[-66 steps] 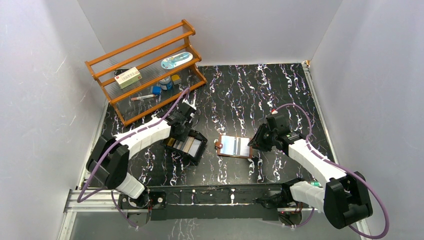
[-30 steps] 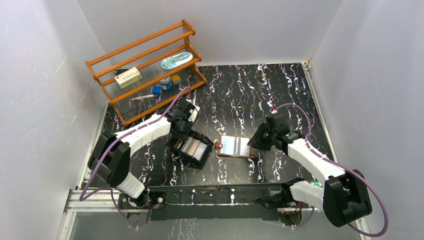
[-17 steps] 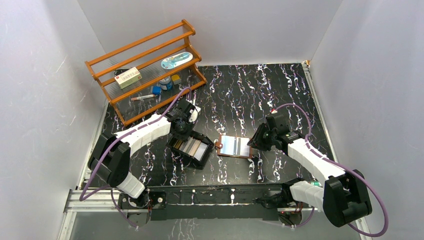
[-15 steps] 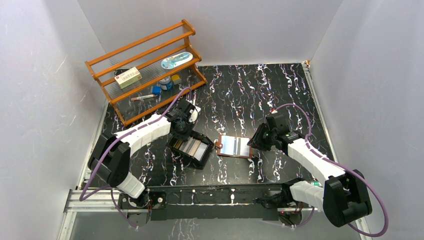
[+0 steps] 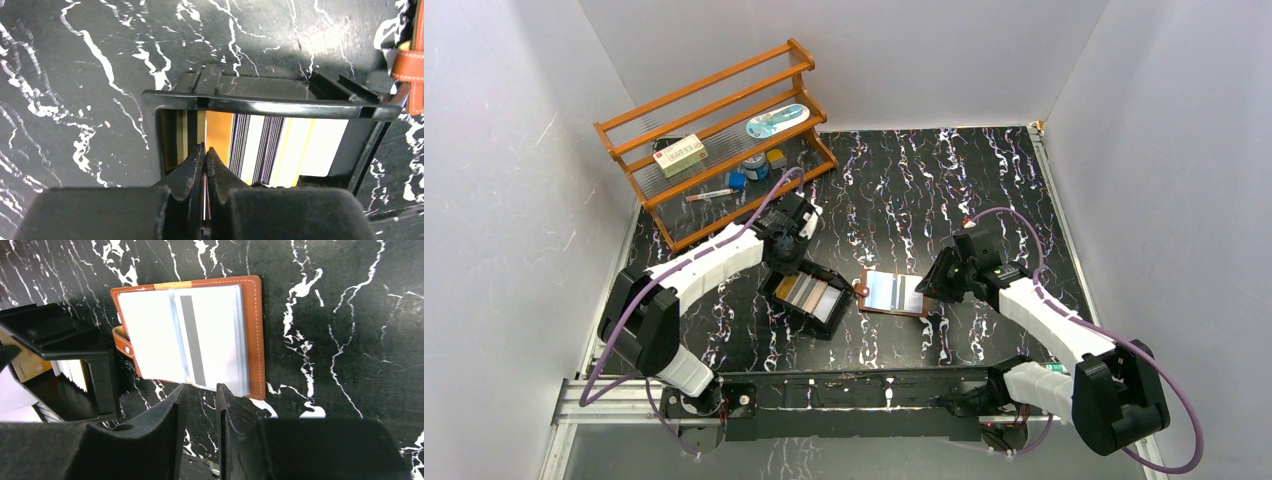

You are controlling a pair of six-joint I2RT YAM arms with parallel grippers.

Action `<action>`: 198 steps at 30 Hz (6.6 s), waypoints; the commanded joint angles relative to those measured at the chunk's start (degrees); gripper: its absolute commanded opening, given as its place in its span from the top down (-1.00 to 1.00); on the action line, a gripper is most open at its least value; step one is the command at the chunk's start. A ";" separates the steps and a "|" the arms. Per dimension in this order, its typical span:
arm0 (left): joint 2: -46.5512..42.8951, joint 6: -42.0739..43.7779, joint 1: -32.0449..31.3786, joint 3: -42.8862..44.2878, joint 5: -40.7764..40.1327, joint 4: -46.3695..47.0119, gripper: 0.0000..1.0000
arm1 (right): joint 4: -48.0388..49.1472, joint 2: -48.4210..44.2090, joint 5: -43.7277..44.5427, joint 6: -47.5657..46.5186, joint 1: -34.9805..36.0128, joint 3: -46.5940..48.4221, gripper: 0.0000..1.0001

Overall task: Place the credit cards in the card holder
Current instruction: Pick up the credit card from the storage box, then insert the credit card into the card holder.

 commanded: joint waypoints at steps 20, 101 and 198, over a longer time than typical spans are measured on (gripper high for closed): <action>-17.04 -21.82 -0.09 5.90 23.27 11.07 1.00 | 28.46 -9.04 -20.53 10.92 5.92 2.26 0.23; 5.64 -18.77 -0.87 12.58 27.37 9.76 0.12 | 18.16 -4.59 -10.45 -6.79 -2.76 -3.20 1.00; 27.55 -26.32 -3.73 11.59 33.50 15.25 0.85 | 49.11 9.55 -17.07 1.56 -8.23 -20.81 1.00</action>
